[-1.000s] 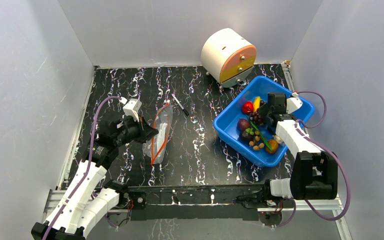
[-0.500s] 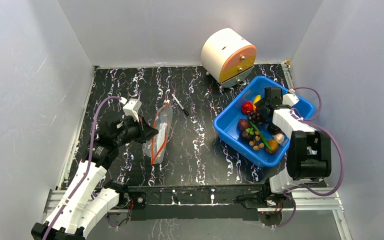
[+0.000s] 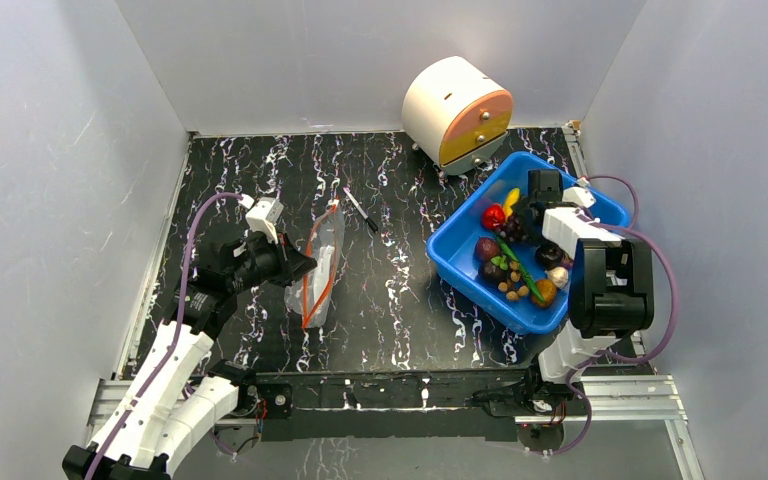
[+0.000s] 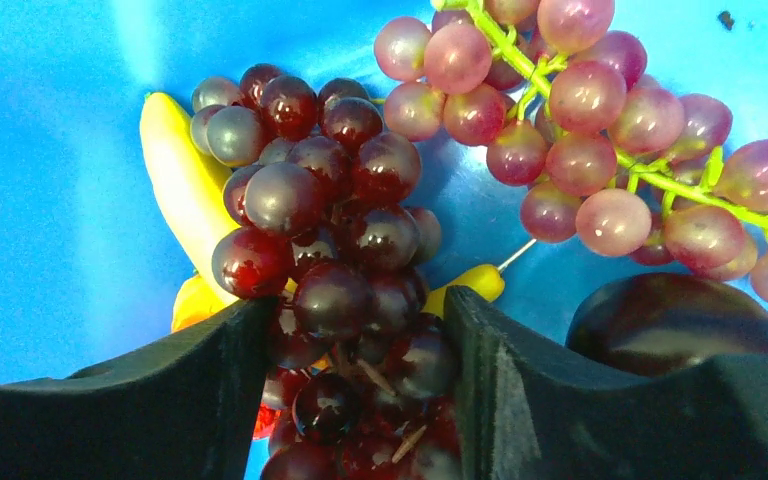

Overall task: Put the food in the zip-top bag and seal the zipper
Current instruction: Pick up the fake fruit from the bin.

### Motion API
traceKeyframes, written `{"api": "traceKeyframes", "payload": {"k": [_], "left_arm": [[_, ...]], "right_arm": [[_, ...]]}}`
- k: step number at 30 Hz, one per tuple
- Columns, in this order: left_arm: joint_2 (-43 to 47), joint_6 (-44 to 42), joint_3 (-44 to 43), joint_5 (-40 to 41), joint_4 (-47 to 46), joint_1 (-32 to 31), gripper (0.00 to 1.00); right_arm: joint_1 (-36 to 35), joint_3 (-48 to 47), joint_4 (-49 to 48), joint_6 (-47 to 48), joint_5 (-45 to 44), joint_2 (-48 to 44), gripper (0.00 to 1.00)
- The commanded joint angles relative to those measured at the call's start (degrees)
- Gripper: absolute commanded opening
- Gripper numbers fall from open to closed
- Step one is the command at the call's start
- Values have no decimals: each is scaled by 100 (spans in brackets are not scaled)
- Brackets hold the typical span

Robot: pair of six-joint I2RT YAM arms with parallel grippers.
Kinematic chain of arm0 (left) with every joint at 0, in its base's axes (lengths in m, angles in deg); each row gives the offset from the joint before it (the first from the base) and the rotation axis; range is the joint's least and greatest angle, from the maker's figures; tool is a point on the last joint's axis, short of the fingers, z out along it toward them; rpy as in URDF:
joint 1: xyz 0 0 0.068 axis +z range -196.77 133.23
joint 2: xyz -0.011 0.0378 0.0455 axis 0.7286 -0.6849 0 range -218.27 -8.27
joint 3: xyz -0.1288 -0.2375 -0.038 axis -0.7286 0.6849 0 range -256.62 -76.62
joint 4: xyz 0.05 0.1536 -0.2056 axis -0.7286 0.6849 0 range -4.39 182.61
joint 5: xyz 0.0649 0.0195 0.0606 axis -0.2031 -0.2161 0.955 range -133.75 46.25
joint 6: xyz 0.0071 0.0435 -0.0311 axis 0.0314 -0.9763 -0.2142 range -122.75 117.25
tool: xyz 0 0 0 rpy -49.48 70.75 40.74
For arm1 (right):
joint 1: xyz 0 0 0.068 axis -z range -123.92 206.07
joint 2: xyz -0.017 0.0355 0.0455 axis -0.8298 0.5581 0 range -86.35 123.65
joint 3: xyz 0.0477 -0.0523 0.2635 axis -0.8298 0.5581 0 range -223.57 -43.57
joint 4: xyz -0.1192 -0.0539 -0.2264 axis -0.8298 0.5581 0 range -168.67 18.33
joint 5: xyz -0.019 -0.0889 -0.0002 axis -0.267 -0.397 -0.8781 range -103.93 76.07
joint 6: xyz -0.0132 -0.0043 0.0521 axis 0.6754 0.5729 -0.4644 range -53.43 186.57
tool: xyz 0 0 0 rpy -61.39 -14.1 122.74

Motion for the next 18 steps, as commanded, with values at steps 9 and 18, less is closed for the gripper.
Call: {"api": "traceKeyframes", "payload": {"k": [9, 18], "left_arm": [[17, -35, 28, 19, -38, -9, 0], [-3, 37, 33, 133, 29, -14, 0]], "right_arm": [[18, 512, -809, 525, 122, -494, 27], [18, 947, -1291, 1157, 573, -1249, 21]]}}
